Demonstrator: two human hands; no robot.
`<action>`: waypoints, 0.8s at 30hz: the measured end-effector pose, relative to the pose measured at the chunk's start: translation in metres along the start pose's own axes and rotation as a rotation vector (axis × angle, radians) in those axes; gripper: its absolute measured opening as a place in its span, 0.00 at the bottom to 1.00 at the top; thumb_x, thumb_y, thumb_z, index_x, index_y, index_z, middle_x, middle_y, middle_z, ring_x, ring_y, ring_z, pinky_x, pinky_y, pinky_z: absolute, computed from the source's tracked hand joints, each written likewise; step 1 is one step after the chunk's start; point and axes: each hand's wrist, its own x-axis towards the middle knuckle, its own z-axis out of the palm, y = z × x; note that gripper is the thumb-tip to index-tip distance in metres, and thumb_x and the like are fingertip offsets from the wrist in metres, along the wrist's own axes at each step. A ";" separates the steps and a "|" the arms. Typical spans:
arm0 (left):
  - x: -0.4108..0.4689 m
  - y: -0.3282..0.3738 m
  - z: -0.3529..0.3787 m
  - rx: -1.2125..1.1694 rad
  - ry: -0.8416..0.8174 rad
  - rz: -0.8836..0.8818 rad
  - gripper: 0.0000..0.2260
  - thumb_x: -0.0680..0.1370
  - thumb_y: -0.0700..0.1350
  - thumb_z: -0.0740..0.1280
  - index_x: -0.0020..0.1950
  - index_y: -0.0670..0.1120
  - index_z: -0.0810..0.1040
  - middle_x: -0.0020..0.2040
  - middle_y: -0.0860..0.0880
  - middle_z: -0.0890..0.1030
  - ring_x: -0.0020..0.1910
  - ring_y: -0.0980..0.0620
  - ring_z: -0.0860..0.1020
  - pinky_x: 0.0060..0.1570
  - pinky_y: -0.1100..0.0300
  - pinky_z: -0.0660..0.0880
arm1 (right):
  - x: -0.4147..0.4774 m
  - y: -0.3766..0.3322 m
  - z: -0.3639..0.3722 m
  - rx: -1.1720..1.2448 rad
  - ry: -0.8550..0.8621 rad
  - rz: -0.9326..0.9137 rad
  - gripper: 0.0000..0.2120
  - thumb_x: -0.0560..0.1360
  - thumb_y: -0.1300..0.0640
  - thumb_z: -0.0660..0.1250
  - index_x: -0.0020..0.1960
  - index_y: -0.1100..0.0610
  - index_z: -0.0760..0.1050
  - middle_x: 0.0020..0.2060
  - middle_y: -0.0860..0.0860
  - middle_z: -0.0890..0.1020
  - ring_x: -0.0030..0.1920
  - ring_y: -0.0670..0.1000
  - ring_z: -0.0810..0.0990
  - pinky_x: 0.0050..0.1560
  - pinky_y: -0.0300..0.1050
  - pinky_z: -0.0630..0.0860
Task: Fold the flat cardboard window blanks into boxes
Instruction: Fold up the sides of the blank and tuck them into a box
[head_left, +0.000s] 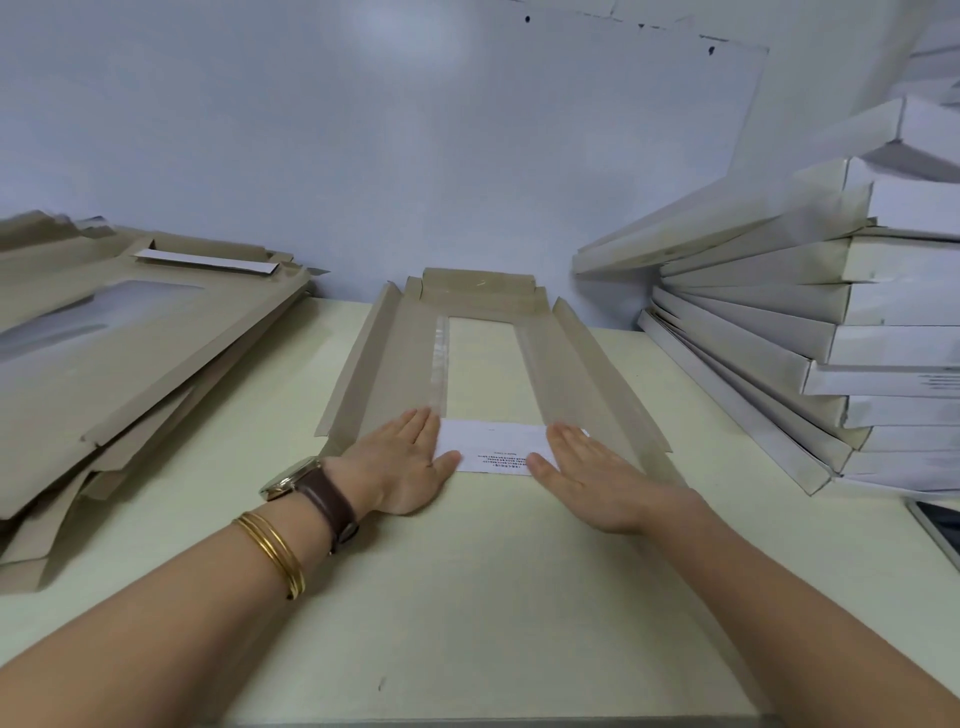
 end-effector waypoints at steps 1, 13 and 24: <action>-0.002 -0.003 -0.001 -0.014 -0.006 -0.018 0.31 0.83 0.59 0.41 0.78 0.41 0.39 0.79 0.46 0.40 0.78 0.51 0.39 0.76 0.57 0.40 | -0.002 0.006 -0.002 -0.003 -0.013 0.028 0.38 0.79 0.34 0.40 0.79 0.59 0.42 0.79 0.51 0.45 0.78 0.47 0.42 0.77 0.46 0.42; -0.007 -0.009 0.006 -0.085 0.062 -0.140 0.31 0.83 0.58 0.42 0.78 0.40 0.39 0.79 0.44 0.40 0.78 0.49 0.39 0.76 0.54 0.40 | -0.008 0.023 0.003 -0.007 0.034 0.148 0.39 0.78 0.33 0.40 0.79 0.57 0.40 0.79 0.52 0.42 0.78 0.48 0.39 0.76 0.45 0.40; -0.017 -0.011 -0.007 -0.804 0.385 -0.092 0.36 0.74 0.52 0.70 0.77 0.48 0.58 0.71 0.49 0.68 0.66 0.50 0.70 0.56 0.60 0.67 | -0.019 0.017 -0.017 0.668 0.374 0.170 0.32 0.80 0.46 0.62 0.78 0.55 0.54 0.66 0.46 0.73 0.65 0.49 0.71 0.56 0.36 0.65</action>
